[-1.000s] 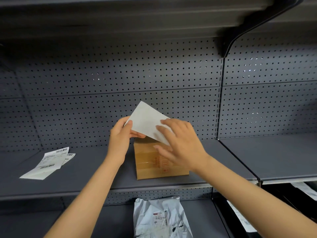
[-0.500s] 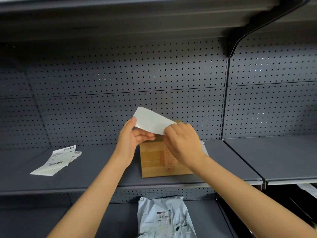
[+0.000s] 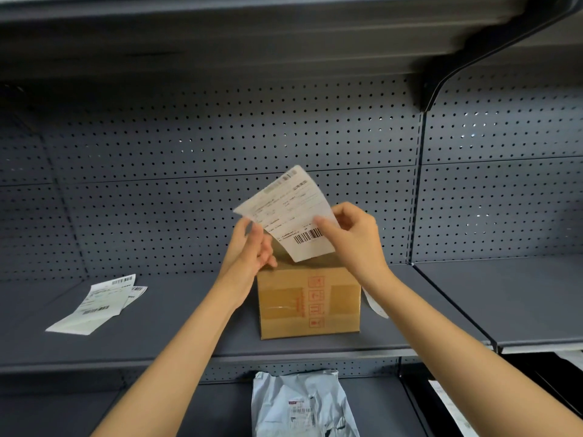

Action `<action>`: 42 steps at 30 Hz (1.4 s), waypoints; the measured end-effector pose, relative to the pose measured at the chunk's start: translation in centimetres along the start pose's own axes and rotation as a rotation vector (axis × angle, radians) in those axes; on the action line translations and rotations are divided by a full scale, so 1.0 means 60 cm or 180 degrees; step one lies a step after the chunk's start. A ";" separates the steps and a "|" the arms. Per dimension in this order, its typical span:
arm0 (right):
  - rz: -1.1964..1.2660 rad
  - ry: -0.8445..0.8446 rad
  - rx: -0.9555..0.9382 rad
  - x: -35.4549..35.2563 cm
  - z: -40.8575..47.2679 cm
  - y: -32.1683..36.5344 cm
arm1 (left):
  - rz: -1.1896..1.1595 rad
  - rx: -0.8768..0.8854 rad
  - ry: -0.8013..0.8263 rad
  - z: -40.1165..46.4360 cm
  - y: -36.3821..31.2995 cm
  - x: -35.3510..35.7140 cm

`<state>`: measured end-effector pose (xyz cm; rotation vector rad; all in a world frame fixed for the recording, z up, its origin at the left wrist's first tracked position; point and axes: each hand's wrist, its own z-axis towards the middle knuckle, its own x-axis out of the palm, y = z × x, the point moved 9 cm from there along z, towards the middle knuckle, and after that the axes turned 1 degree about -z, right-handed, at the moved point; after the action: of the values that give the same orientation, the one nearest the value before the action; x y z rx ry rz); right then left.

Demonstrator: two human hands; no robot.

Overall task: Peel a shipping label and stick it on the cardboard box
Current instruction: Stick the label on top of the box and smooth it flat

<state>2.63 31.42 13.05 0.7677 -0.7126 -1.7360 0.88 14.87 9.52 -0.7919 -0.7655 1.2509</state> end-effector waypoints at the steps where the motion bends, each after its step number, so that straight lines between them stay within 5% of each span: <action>1: 0.0263 0.0074 0.0255 0.002 0.007 -0.012 | 0.0103 0.0033 -0.0257 0.005 -0.002 -0.012; 4: 0.0817 0.0295 0.0929 0.011 0.015 -0.043 | 0.0279 0.0012 -0.0709 0.018 0.000 -0.035; 14: 0.1386 0.0579 0.1548 0.036 0.047 -0.094 | 0.0903 0.0004 -0.0550 0.076 0.003 -0.021; 28: 0.0441 0.0316 0.1188 0.018 0.093 -0.106 | 0.1254 -0.0206 -0.0964 0.136 0.035 -0.054; 33: -0.0306 0.0181 0.0985 0.007 0.114 -0.118 | 0.1340 -0.0492 -0.0754 0.145 0.062 -0.049; 42: -0.0892 0.0429 0.0502 0.026 0.106 -0.150 | 0.2718 -0.0831 -0.0530 0.147 0.114 -0.066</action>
<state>-7.92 32.88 9.74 1.1269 -0.6801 -1.8711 -10.69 12.74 8.02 -1.3154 -0.7541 2.0192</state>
